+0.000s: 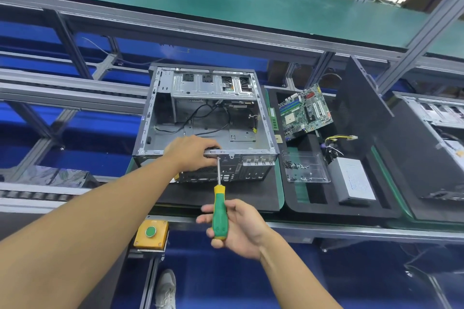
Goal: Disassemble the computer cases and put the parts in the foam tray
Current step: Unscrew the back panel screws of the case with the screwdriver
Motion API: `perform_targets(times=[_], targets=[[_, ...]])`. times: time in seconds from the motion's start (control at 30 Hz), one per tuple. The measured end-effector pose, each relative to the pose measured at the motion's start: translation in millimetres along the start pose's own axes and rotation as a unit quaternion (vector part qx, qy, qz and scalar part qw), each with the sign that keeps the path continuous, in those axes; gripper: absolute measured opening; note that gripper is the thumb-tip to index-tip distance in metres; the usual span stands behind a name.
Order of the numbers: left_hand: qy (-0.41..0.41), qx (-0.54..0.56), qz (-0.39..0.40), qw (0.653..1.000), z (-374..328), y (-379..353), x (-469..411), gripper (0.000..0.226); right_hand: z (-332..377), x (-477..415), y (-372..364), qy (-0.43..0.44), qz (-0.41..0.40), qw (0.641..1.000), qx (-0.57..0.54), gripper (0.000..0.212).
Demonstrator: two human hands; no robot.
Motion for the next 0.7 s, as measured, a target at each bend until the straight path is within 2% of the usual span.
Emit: perform_targets(times=[0.1, 0.2, 0.27, 0.33, 0.47, 0.7], targets=[[0.003, 0.001, 0.004, 1.000, 1, -1, 0, 0.040, 3, 3, -2, 0.032, 0.009, 0.999, -0.013, 0.029], [0.007, -0.002, 0.007, 1.000, 2, -2, 0, 0.041, 13, 5, 12, 0.115, -0.085, 0.987, 0.076, 0.013], [0.006, -0.003, 0.005, 1.000, 1, -2, 0, 0.040, 19, 5, 22, 0.157, -0.163, 0.964, 0.139, 0.018], [0.003, -0.004, 0.001, 1.000, 0, -2, 0, 0.040, 20, 4, 20, 0.155, -0.183, 0.959, 0.153, 0.023], [-0.005, 0.003, -0.003, 1.000, -2, 0, 1, 0.038, 8, -1, 3, 0.060, -0.130, 0.982, 0.122, 0.029], [-0.001, 0.007, 0.000, 1.000, -1, 0, 2, 0.038, 13, 9, 6, -0.029, -0.021, 0.999, 0.031, 0.041]])
Point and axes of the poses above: each hand's wrist, its own x-axis away from the middle knuckle, its own y-axis out of the back of the hand, z = x × y, the point moved 9 cm from there along -x, towards the middle knuckle, and after that the axes turned 8 degrees about -z, right-handed, at the moved point
